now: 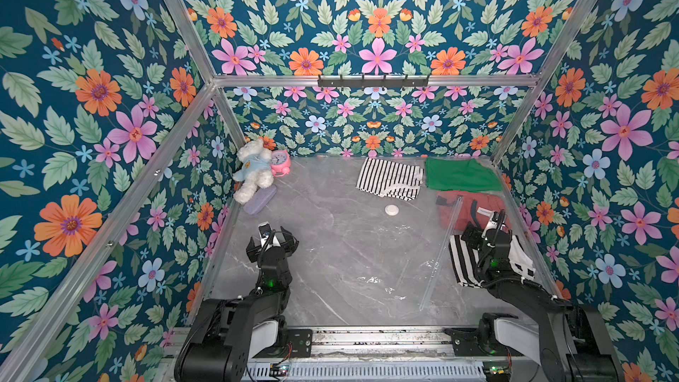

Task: Take the tank top out of the vacuum bag
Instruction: Reset both arms

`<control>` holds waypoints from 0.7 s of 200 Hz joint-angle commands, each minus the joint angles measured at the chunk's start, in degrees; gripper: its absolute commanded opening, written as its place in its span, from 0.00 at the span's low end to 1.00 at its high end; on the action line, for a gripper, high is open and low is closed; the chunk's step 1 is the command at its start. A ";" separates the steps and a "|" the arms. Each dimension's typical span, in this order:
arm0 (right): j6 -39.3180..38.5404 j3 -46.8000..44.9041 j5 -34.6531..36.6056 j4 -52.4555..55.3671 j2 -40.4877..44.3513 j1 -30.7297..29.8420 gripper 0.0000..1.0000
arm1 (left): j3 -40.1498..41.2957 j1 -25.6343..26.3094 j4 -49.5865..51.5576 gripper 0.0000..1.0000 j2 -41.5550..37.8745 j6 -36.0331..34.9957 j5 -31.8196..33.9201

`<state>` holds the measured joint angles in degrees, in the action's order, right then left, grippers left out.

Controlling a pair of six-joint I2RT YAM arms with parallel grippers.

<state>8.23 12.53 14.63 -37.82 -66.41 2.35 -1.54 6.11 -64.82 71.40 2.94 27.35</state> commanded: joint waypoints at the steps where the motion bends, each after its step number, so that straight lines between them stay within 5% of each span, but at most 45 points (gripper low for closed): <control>1: 0.08 -0.50 -5.82 -9.74 -1.23 1.07 0.99 | -1.41 -1.02 -14.57 0.99 5.23 0.44 -10.25; 37: 0.08 -3.07 -16.95 -24.02 -9.64 4.31 0.99 | -2.54 -1.61 -21.48 0.99 12.99 -2.42 -11.91; 73: -1.81 0.81 -22.99 -24.04 -16.80 4.31 0.99 | -3.32 -1.80 -30.95 0.99 23.08 -3.98 -15.46; 89: -2.81 4.95 -23.35 -12.82 -15.75 4.15 0.99 | -6.90 -1.82 -19.71 0.99 20.89 -4.10 -16.64; 105: -3.63 5.04 -19.97 -15.04 -16.84 2.31 0.99 | -14.22 -2.36 -6.63 0.99 20.61 -4.30 -18.80; 140: -4.55 5.10 -18.90 -14.27 -16.61 1.28 0.99 | -15.09 -5.25 -4.43 1.00 20.30 -2.25 -21.59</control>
<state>5.61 17.67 -5.67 -51.64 -82.81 4.43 -16.32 0.93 -73.65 91.79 0.10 8.62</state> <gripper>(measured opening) 0.993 0.997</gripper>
